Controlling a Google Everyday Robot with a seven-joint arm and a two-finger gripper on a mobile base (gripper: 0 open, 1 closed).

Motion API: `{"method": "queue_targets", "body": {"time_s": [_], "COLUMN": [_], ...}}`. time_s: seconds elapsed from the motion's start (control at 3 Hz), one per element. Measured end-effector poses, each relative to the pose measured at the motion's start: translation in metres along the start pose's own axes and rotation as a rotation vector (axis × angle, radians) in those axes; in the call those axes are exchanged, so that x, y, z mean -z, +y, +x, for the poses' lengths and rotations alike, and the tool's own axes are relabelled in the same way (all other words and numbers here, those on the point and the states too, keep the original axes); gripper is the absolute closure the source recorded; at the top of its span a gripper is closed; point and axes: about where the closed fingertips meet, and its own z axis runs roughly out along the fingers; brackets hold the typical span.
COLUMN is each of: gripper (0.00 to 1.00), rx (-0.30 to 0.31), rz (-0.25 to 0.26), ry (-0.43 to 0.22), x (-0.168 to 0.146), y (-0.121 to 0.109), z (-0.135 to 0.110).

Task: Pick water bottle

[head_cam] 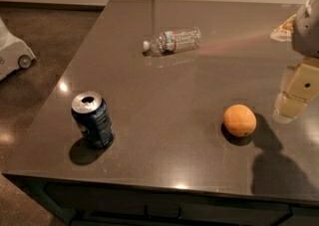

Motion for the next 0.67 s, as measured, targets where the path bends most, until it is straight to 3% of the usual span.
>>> {"method": "queue_targets", "body": {"time_s": [0.67], "gripper": [0.0], "rx": [-0.007], "rz": [-0.006], "ry": [-0.032], "x": [-0.0005], "y": [-0.0082], "z": [-0.004]}}
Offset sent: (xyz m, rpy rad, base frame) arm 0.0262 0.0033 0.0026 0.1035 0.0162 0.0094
